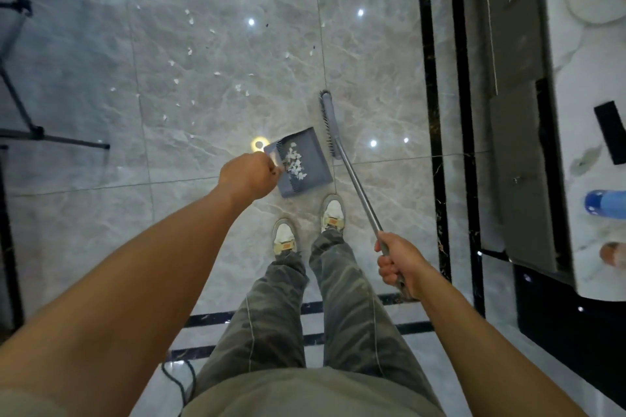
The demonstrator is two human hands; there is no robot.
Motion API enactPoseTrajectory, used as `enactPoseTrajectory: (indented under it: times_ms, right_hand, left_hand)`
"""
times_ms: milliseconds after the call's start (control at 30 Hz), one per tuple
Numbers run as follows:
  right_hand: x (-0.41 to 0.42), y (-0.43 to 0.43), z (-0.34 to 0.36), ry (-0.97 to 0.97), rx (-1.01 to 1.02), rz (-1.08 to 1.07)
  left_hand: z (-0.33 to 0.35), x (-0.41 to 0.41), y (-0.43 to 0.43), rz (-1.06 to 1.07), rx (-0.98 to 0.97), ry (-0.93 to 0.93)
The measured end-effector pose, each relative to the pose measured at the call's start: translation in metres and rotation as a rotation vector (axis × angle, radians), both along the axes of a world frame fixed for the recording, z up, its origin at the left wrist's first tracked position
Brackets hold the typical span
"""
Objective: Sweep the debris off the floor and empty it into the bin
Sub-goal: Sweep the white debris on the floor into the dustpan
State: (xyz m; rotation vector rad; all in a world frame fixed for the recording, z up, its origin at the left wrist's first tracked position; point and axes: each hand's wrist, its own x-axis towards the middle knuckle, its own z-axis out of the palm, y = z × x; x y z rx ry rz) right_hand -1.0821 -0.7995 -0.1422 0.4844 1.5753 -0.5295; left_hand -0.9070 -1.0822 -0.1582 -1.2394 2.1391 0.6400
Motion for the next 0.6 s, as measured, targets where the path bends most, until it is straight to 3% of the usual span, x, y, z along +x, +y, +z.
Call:
enactPoseTrajectory:
  times_ms: [233, 600]
  right_hand:
    - [-0.034, -0.029, 0.016, 0.173, -0.085, 0.385]
    - [-0.012, -0.103, 0.03, 0.238, -0.174, 0.714]
  left_hand:
    - [0.032, 0.048, 0.024, 0.319, 0.004, 0.047]
    - [0.066, 0.149, 0.055, 0.768, -0.045, 0.117]
